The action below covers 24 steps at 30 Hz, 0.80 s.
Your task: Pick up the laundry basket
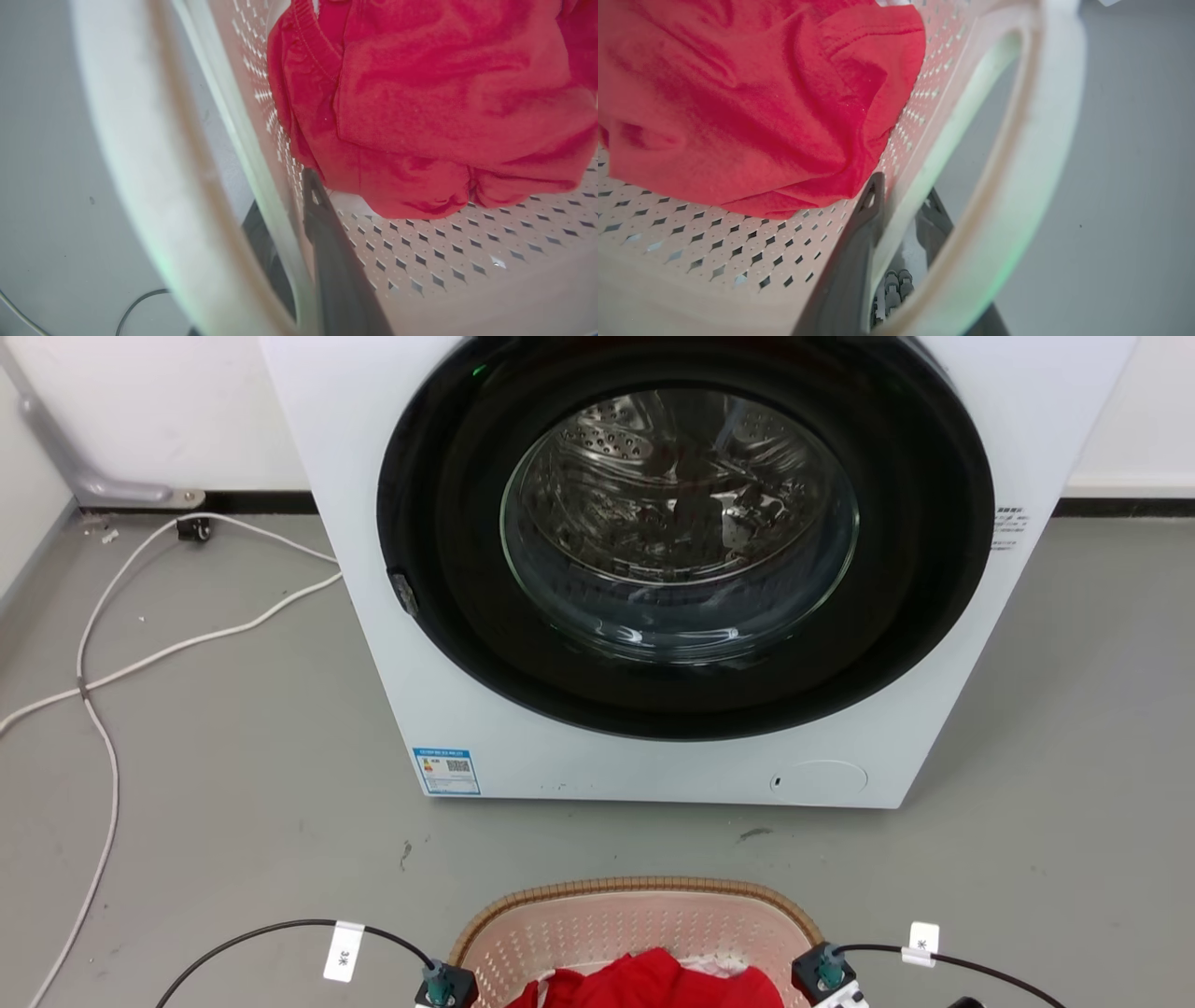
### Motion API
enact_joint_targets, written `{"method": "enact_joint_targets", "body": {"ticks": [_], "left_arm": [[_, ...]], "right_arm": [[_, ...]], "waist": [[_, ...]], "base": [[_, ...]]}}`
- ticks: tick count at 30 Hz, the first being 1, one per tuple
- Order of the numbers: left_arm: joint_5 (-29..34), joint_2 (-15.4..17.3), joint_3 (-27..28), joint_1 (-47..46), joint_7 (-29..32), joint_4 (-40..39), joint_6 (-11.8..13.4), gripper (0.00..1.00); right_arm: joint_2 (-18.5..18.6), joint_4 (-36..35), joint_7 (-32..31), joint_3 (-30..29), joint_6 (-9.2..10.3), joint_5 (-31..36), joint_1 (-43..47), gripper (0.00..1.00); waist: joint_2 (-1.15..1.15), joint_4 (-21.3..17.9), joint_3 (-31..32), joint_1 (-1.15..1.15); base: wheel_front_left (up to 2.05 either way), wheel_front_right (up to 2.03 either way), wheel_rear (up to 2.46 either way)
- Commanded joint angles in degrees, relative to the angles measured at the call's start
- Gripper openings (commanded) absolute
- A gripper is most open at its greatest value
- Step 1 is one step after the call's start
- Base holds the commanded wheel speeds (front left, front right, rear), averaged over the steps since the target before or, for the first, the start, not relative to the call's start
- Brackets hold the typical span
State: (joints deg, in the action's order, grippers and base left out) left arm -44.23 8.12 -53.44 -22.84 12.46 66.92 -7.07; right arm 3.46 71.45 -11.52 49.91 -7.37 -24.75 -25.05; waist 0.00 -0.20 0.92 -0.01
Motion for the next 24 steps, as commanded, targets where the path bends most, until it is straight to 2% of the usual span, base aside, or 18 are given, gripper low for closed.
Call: {"method": "enact_joint_targets", "body": {"ticks": [1, 12, 24], "left_arm": [[-0.07, -1.04, -0.49, 0.03, -0.02, -1.05, -0.66, 0.0], [-4.02, -0.5, -4.61, 0.27, 1.25, -1.07, -0.66, 0.0], [-7.28, -0.26, -8.06, -0.43, 0.65, -0.55, -0.66, 0.0]], "right_arm": [[-1.06, -0.89, -0.01, 0.74, -0.22, -0.02, 0.88, 0.0], [-1.04, -1.07, -2.99, 5.89, -0.42, -5.23, 1.08, 0.0], [-0.25, -1.52, -3.62, 10.58, -0.43, -9.91, 0.72, 0.0]], "waist": [[0.0, -0.11, 0.42, 0.01], [0.0, -0.59, 2.77, 0.01], [0.0, -0.37, 3.3, 0.01]], "base": [[0.0, 0.0, 0.0], [0.0, 0.0, 0.0], [0.0, 0.0, 0.0]]}}
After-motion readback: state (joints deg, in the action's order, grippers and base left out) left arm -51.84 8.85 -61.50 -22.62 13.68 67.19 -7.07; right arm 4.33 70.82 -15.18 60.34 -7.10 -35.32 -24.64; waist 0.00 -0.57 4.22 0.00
